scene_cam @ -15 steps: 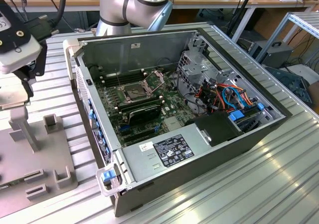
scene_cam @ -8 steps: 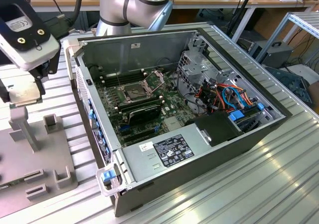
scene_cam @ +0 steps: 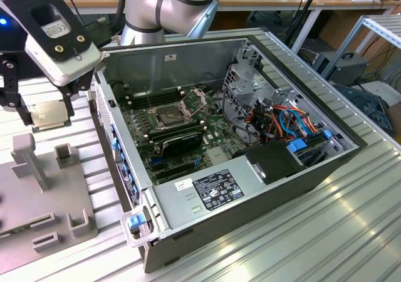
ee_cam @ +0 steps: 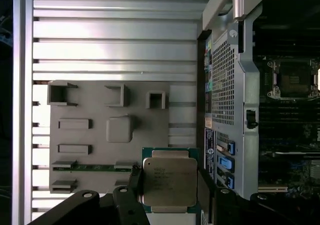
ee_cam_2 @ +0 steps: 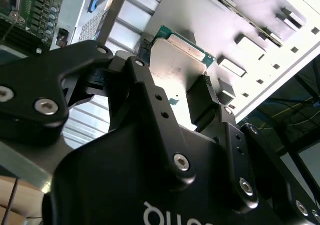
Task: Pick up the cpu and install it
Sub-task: 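Pick up the cpu and move it towards the insertion slot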
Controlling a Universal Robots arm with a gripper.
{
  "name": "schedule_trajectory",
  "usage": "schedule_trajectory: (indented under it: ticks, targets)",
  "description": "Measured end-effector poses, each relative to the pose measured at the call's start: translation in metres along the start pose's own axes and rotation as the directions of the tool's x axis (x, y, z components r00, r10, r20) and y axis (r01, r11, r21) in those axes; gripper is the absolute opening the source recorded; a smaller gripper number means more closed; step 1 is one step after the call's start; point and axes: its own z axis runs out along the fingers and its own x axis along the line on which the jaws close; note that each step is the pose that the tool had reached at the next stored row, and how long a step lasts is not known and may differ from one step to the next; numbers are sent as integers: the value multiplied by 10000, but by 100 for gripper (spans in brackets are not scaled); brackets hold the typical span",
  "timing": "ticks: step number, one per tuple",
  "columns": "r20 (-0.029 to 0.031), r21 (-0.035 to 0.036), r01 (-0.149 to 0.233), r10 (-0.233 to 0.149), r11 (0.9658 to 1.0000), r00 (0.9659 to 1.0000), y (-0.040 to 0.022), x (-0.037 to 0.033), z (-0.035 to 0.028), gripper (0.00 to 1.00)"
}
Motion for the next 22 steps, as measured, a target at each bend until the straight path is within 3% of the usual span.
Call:
schedule_trajectory:
  ticks: [17,22]
  targets:
    - [-14,1,-1,1,10000,10000,-18,-527,10,54]
    - [-13,0,-2,2,10000,10000,-21,-710,14,54]
